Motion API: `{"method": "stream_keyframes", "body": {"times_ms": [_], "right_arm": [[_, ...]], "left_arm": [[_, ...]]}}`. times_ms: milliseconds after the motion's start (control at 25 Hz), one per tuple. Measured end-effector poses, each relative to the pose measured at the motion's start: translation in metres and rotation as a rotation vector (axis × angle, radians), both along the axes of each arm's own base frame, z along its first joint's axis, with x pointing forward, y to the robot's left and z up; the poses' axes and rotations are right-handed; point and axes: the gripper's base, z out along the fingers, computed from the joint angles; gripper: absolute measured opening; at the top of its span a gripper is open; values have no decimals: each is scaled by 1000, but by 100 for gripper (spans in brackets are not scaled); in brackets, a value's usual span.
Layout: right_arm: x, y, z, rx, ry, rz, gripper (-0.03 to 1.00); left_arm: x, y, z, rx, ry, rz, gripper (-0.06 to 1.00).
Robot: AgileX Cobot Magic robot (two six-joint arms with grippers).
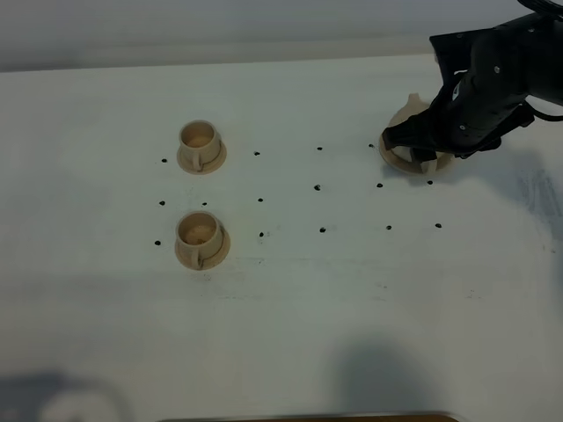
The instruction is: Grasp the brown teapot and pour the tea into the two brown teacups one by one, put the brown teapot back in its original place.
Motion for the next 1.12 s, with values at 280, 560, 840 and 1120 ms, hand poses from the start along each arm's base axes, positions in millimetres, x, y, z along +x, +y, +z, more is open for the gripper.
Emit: {"method": "stream_keyframes", "body": {"times_ms": [280,560,840,1120], "right_arm": [[2,0,0,-8,-1,-3,49],[5,1,-1,-1,-21,-2,49],[16,4,-10,-1,-23,-1,49],[21,4,-15,-24,-13,7,49]], "left_arm": [[0,0,0,0,0,0,44],[0,0,0,0,0,0,44],[0,0,0,0,0,0,44],[0,0,0,0,0,0,44]]}}
